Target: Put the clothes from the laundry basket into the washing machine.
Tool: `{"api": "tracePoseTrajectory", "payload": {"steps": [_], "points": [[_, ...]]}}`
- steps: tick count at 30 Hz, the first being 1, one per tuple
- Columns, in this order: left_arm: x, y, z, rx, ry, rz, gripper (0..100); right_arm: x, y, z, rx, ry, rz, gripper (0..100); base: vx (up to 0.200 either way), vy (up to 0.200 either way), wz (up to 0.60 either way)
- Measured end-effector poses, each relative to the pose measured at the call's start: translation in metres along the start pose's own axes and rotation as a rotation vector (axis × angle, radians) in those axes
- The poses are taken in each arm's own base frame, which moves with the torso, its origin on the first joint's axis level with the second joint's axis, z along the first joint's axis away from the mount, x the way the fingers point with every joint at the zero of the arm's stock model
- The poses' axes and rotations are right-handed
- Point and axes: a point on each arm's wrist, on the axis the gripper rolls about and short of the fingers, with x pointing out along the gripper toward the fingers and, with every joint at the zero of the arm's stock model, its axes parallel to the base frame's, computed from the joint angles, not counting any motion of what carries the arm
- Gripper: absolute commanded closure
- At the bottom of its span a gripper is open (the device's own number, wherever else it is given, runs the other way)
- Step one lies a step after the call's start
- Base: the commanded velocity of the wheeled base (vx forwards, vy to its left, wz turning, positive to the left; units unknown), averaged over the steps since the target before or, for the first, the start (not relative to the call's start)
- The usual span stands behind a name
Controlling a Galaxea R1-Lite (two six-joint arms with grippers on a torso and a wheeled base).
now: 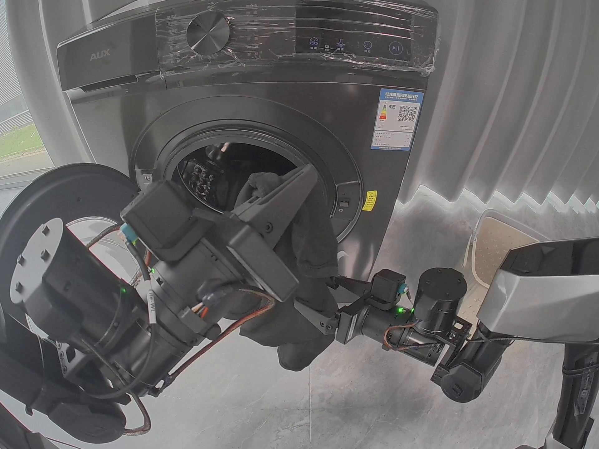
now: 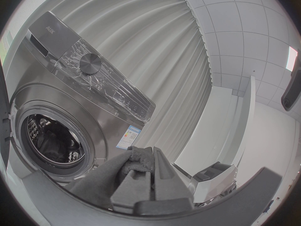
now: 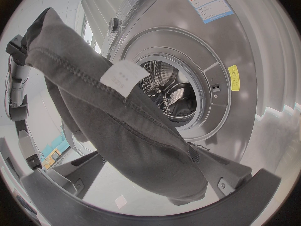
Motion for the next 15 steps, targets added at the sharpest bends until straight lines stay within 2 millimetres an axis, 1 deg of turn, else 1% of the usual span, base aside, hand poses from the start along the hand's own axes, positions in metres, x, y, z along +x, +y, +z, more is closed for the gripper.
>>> {"api": "tracePoseTrajectory", "payload": {"steps": [7, 8, 15], "points": [[0.000, -0.001, 0.003, -0.001, -0.011, -0.009, 100, 0.006, -0.005, -0.002, -0.010, -0.006, -0.008, 0, 0.000, 0.000, 0.00], [0.000, -0.002, 0.004, -0.001, -0.012, -0.010, 100, 0.006, -0.006, -0.003, -0.010, -0.004, -0.009, 100, 0.000, 0.000, 0.00], [-0.001, -0.001, 0.007, 0.001, -0.021, -0.006, 100, 0.007, -0.005, -0.011, -0.012, 0.018, -0.005, 100, 0.000, 0.000, 0.00]]}}
